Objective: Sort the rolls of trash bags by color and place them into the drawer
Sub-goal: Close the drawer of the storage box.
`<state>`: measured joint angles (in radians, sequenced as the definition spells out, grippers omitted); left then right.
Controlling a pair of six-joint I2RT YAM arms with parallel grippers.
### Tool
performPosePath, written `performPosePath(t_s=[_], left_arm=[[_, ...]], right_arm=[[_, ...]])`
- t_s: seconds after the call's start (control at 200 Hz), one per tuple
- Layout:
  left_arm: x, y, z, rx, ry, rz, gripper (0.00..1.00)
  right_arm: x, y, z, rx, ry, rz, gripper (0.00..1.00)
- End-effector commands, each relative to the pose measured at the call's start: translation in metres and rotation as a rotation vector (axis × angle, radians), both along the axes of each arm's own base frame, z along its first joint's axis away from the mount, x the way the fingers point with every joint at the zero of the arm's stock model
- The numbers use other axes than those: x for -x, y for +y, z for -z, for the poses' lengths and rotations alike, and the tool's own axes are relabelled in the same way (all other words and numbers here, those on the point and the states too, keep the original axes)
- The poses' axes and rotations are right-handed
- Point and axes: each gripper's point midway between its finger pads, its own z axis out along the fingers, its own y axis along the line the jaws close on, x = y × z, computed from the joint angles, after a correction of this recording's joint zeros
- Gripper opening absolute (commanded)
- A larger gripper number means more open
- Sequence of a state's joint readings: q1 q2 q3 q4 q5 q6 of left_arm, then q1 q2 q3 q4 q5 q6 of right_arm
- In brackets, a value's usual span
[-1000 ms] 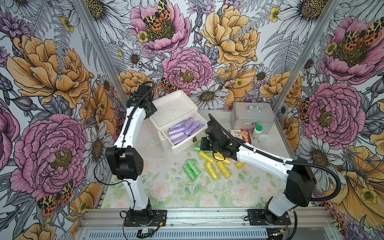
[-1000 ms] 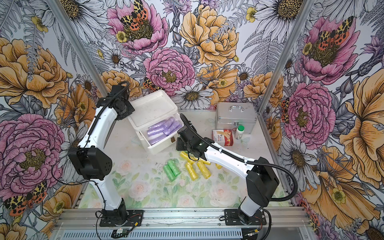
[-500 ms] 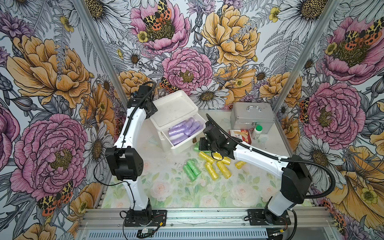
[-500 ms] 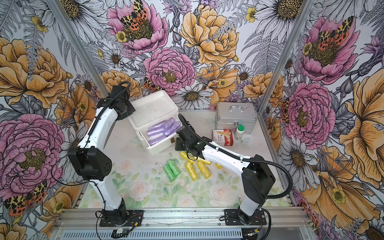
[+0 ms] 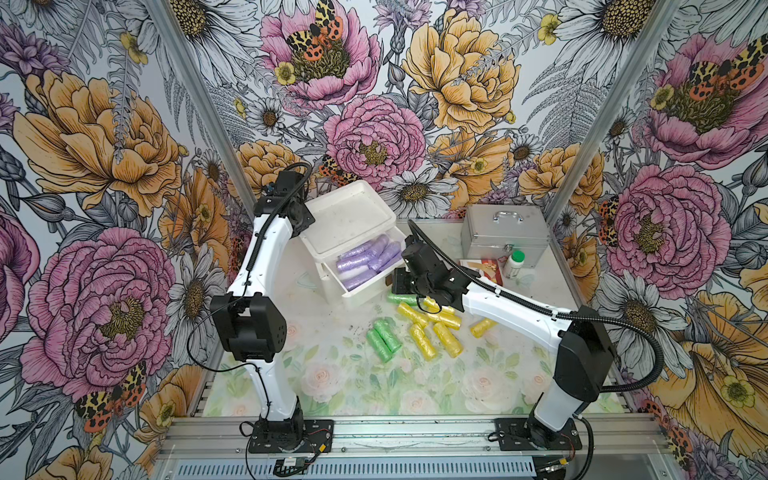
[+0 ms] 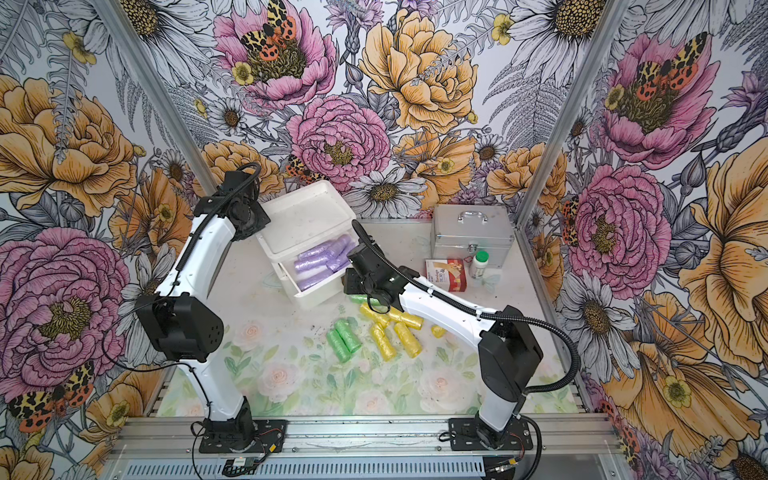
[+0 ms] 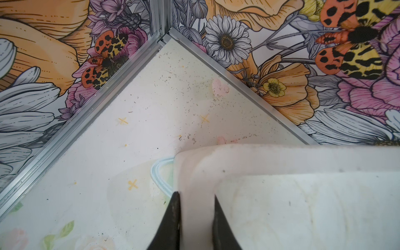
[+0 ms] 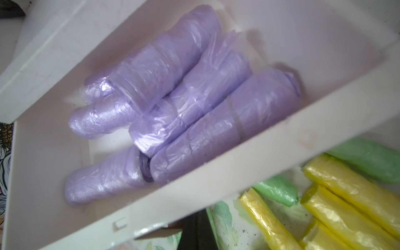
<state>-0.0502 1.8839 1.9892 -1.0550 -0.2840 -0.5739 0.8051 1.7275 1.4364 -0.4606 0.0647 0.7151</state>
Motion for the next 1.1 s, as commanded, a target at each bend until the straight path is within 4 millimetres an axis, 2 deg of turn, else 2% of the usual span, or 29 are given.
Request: performPosePath(t_s=[0.0,0.095,0.11,0.16,0.33,0.525,0.756,0.956,1.096], left_arm=[[0.024,-0.048,0.034,0.223,0.137,0.049,0.00],[0.025,-0.050,0.034,0.240,0.137,0.051,0.00],[0.025,-0.051,0.033,0.243,0.135,0.052,0.00],[0.025,-0.052,0.033,0.249,0.135,0.052,0.00],[0.028,-0.056,0.036,0.285,0.144,0.041,0.00],[0.026,-0.065,0.029,0.321,0.128,0.055,0.00],[0.029,-0.073,0.030,0.347,0.135,0.067,0.00],[0.028,-0.075,0.030,0.350,0.134,0.066,0.00],[0.027,-0.075,0.030,0.358,0.134,0.071,0.00]], right_arm=[[-0.018,0.022,-0.020,-0.052,-0.063,-0.046,0.00],[-0.022,0.030,-0.021,-0.063,-0.063,-0.059,0.00],[-0.033,0.022,-0.021,-0.064,-0.064,-0.035,0.00],[-0.036,0.024,-0.023,-0.073,-0.065,-0.034,0.00],[-0.041,0.034,-0.032,-0.100,-0.071,-0.047,0.00],[-0.044,0.041,-0.046,-0.129,-0.087,-0.053,0.00],[-0.050,0.050,-0.051,-0.162,-0.081,-0.044,0.00],[-0.054,0.075,-0.058,-0.206,-0.077,-0.084,0.00],[-0.063,0.085,-0.066,-0.222,-0.102,-0.093,0.00]])
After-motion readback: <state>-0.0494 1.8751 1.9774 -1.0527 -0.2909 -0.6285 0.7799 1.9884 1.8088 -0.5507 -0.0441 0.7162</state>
